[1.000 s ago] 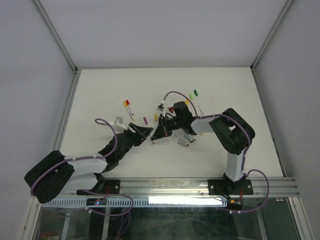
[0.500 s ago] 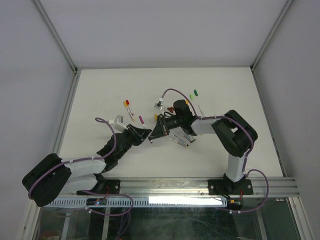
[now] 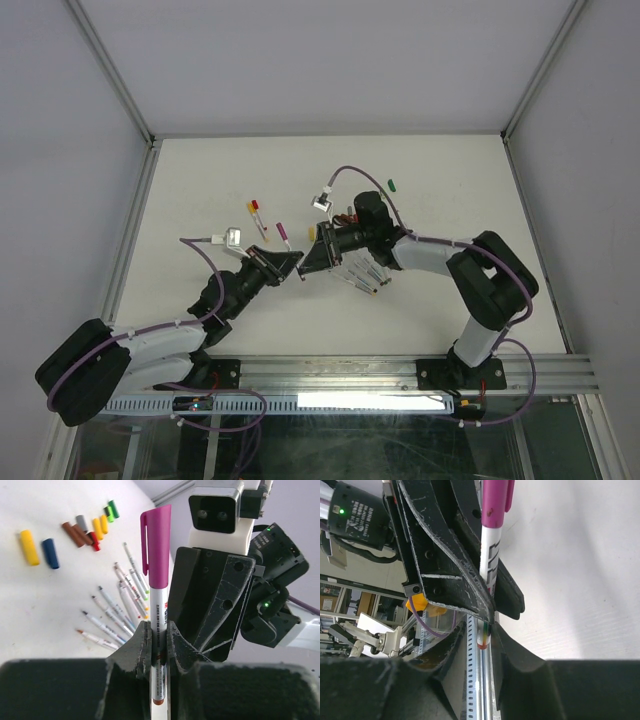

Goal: Open the pen caps
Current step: Pick up the pen from the center of the board.

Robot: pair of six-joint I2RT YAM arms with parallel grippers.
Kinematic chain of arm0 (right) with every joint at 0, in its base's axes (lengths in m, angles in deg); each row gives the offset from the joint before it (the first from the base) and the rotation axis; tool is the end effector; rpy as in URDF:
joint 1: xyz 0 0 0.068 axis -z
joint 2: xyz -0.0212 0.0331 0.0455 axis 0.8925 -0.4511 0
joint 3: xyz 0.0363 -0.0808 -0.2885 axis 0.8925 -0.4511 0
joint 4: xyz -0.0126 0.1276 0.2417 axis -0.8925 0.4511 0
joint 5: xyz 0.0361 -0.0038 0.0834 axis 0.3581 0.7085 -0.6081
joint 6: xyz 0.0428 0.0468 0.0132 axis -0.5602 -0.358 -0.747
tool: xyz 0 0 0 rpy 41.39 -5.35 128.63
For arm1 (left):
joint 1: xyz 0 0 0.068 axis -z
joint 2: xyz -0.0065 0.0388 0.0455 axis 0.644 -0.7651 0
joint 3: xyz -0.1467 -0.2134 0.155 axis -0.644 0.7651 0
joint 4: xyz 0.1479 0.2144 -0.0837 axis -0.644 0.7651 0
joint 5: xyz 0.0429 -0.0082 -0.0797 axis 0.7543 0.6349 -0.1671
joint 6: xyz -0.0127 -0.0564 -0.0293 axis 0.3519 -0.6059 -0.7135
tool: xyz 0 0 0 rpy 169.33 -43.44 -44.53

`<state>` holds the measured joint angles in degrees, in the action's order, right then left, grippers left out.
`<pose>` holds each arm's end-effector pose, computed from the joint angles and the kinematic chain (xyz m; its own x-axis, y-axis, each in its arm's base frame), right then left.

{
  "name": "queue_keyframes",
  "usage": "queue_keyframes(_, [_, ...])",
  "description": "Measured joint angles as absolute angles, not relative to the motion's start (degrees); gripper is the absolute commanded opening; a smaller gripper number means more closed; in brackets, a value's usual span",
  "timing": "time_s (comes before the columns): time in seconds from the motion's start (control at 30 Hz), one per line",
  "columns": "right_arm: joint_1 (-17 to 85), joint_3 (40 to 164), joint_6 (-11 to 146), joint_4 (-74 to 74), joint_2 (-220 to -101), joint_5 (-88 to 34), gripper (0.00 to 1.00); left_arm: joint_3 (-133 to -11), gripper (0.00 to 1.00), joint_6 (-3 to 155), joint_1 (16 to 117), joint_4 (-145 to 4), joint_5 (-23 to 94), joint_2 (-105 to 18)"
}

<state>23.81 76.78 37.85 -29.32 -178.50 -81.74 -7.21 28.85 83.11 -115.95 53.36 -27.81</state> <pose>0.2615 0.2722 0.2151 -0.7688 -0.2704 -0.5795 -0.6011 -0.0035 0.7992 0.1525 -0.1308 0.1911 -0.4965 -0.6851 -0.5330 0.2414 0.4809 -0.8429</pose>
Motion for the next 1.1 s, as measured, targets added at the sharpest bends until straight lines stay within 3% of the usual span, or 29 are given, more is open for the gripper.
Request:
queue_keyframes(0.57, [22.63,76.78,38.37,-25.59,-174.5,-80.66,0.28,-7.16,0.0,30.21,84.38,-129.74,52.07,-33.65])
queue_keyframes(0.7, [22.3,76.78,38.35,-25.35,-174.48,-80.73,0.28,-7.16,0.31,31.13,84.4,-130.46,52.07,-33.8])
queue_keyframes(0.87, [22.45,76.78,38.33,-24.08,-173.89,-81.58,0.28,-7.16,0.36,33.09,84.38,-128.45,52.79,-30.56])
queue_keyframes(0.93, [22.7,76.8,38.31,-23.4,-173.28,-81.76,0.0,-7.16,0.35,34.1,84.38,-127.14,53.14,-27.74])
queue_keyframes(1.1, [23.2,76.97,41.98,-22.81,-172.67,-81.28,0.0,-7.23,0.25,35.98,84.34,-124.52,54.27,-23.31])
